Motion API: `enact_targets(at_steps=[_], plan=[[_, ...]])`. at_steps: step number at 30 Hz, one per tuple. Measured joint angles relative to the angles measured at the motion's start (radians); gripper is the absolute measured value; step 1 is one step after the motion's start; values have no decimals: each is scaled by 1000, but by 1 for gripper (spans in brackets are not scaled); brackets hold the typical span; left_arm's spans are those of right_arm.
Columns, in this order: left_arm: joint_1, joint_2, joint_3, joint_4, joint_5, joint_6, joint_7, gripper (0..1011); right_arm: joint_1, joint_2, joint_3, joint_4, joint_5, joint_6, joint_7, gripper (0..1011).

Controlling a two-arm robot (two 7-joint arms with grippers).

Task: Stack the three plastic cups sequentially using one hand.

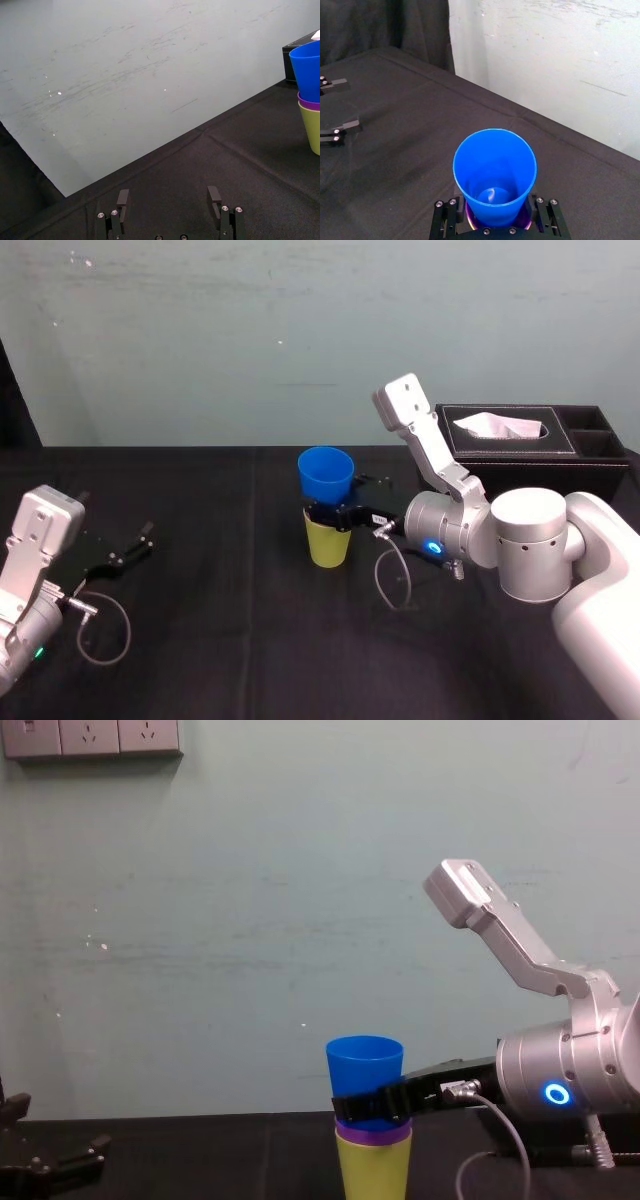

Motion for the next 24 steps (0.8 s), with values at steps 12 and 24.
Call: enact_targets(at_steps=[12, 24], plan=[[0, 0, 0, 0, 0, 0, 0, 1000, -5, -9, 10, 6, -8, 8, -13, 705], [0, 0, 0, 0, 0, 0, 0, 1000, -5, -8, 9, 6, -7, 8, -13, 895]])
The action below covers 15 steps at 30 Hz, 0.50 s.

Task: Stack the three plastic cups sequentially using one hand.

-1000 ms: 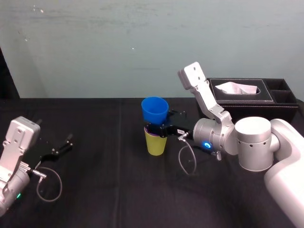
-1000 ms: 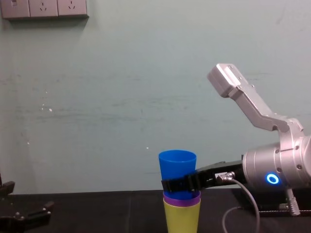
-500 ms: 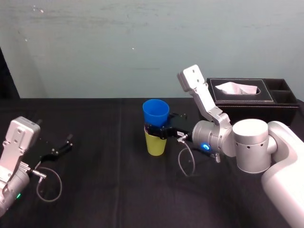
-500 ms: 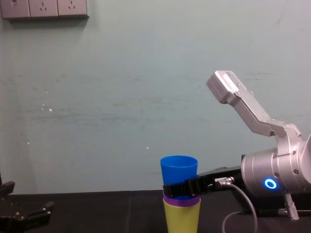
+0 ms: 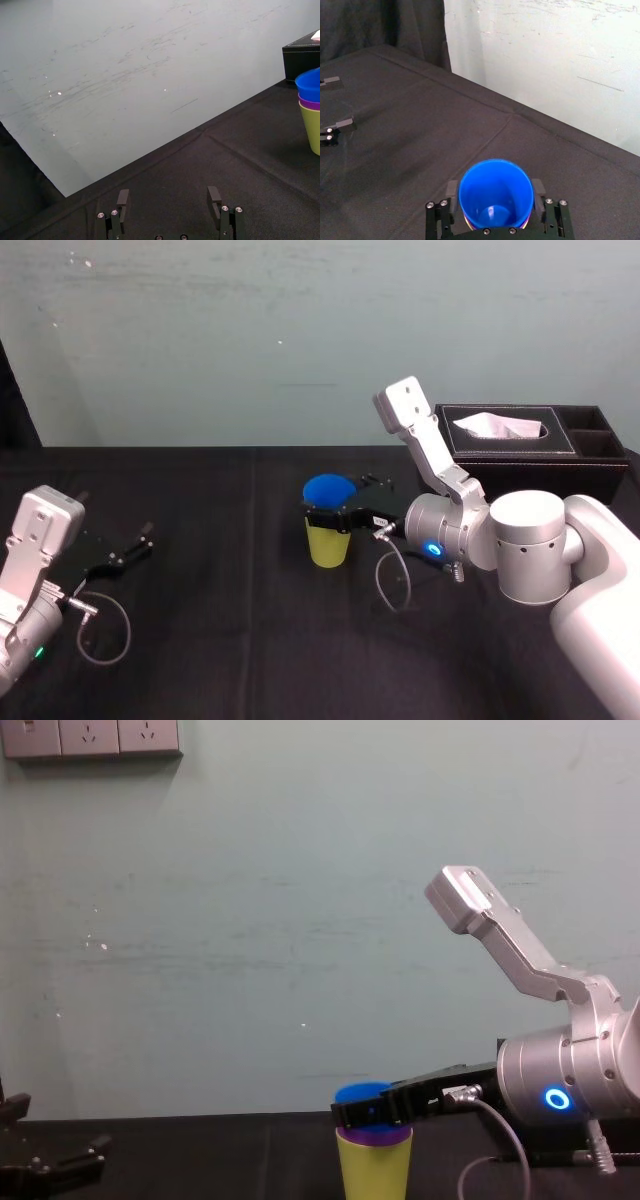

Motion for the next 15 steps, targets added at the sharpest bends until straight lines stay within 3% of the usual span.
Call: enact_targets(at_steps=[6, 15], plan=[[0, 0, 0, 0, 0, 0, 0, 1000, 0, 0, -1, 0, 0, 0, 0, 1003], [0, 0, 0, 0, 0, 0, 0, 1000, 0, 1, -1, -1, 0, -1, 0, 1003]])
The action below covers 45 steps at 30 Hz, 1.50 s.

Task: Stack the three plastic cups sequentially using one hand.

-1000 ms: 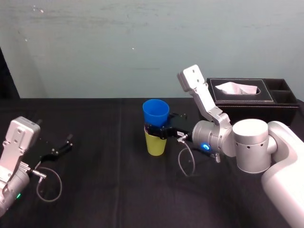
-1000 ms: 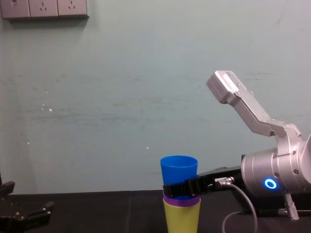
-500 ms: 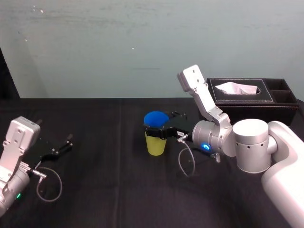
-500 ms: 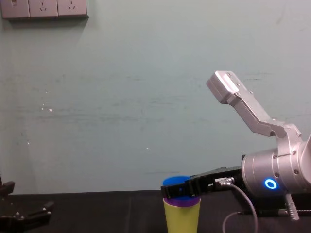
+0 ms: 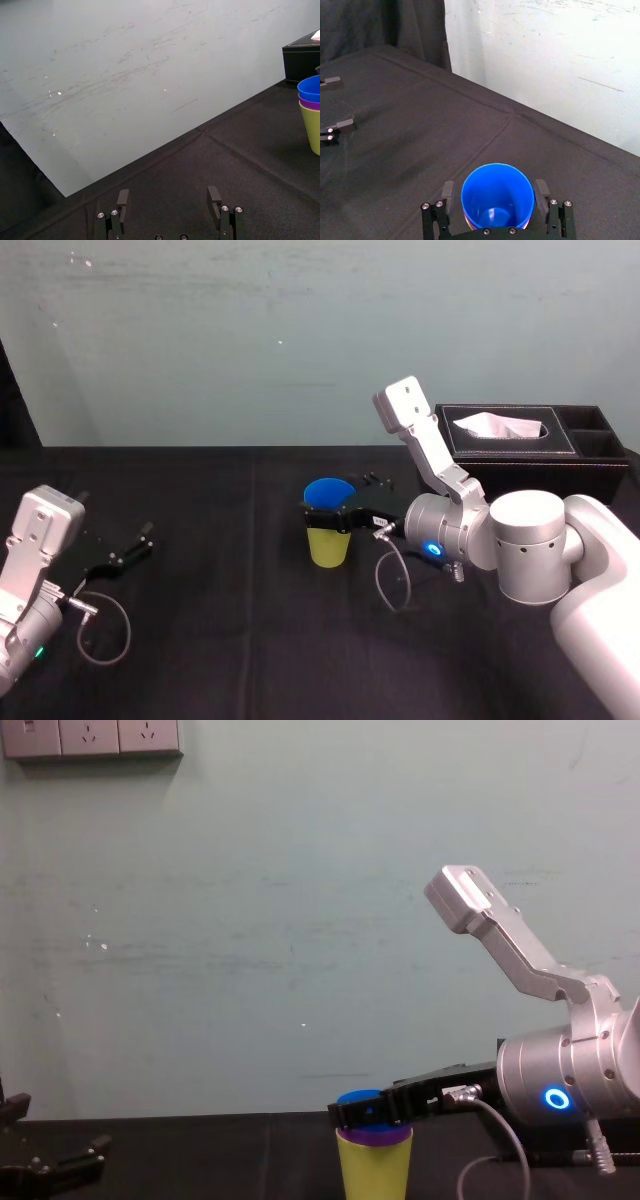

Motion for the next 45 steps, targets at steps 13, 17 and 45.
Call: enact_targets(at_steps=[13, 17, 45], plan=[[0, 0, 0, 0, 0, 0, 0, 1000, -66, 11, 59, -70, -2, -108, -32, 1003], [0, 0, 0, 0, 0, 0, 0, 1000, -92, 16, 79, -97, 0, -131, -49, 1003], [0, 0, 0, 0, 0, 0, 0, 1000, -424, -68, 220, -178, -246, -439, -509, 1003]])
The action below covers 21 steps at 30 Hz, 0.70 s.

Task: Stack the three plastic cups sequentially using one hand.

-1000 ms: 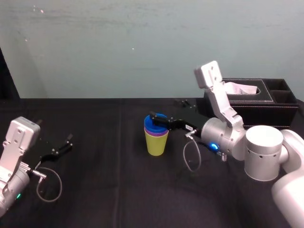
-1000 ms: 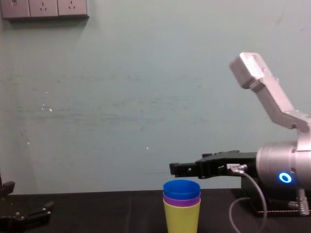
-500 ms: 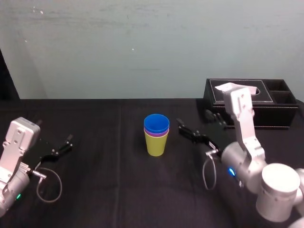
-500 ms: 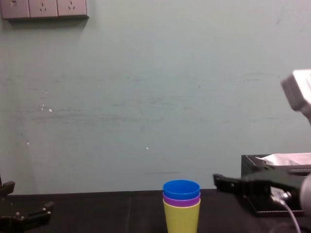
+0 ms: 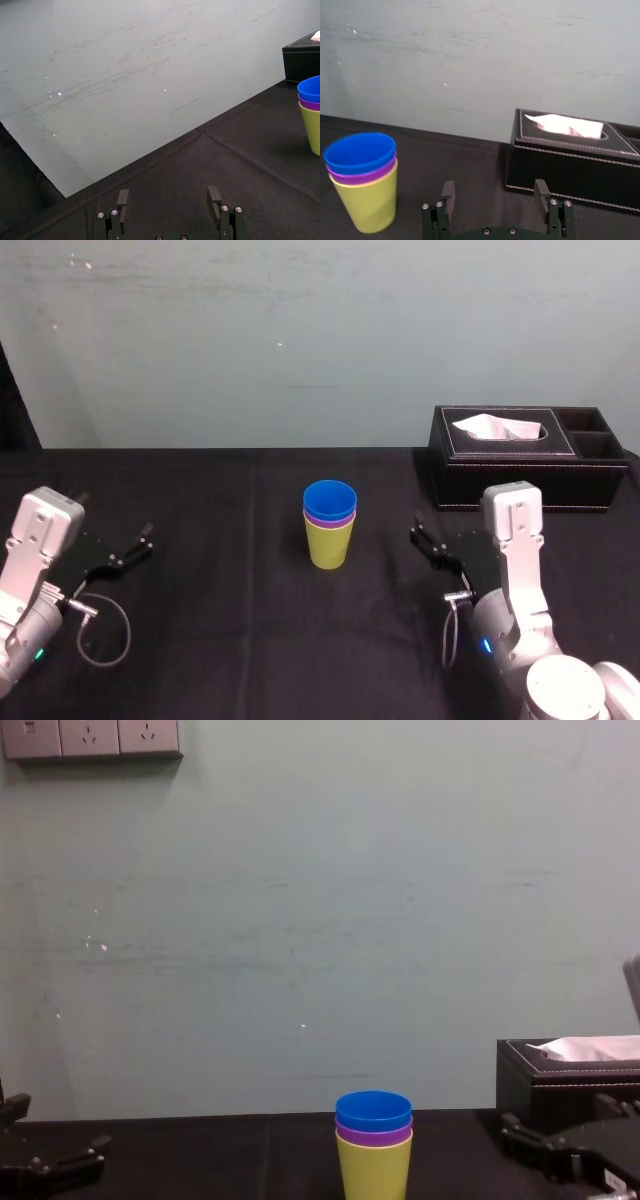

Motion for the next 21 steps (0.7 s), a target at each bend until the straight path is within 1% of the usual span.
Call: enact_targets(at_steps=[5, 21], plan=[[0, 0, 0, 0, 0, 0, 0, 1000, -4, -10, 3, 16, -25, -2, -16, 1003], [0, 0, 0, 0, 0, 0, 0, 1000, -4, -8, 3, 14, -22, -4, -16, 1003]])
